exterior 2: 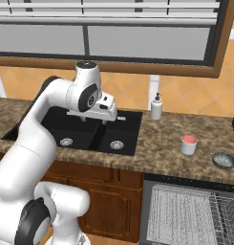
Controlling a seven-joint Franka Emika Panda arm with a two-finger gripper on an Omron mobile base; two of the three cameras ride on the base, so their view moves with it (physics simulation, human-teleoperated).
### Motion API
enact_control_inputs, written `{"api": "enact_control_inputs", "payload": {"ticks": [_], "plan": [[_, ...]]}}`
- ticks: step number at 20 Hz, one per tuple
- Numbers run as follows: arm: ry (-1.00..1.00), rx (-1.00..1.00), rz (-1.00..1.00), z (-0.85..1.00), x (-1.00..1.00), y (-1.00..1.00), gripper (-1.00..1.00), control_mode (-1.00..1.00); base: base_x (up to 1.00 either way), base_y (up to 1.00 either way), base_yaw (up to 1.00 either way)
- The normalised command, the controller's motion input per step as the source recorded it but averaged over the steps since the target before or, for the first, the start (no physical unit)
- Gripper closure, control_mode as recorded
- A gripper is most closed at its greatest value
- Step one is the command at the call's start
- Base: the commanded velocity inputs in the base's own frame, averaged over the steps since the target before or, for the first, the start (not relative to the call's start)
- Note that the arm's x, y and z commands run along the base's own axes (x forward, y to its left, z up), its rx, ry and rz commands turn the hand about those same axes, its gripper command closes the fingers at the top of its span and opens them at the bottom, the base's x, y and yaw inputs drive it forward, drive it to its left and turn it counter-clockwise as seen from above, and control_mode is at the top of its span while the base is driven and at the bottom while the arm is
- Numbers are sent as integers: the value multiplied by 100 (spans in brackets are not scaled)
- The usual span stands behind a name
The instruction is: Pick up the cup and bowl from the counter, place them in the dishwasher, and close the dishwasher door.
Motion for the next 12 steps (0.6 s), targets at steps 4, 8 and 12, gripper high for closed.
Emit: {"api": "enact_control_inputs", "payload": {"ticks": [4,8,12], "plan": [[0,0,0,-28,0,-38,-100,-100,0,0,0],[0,0,0,-23,0,-38,-100,-100,0,0,0],[0,0,0,-21,0,-45,-100,-100,0,0,0]]}}
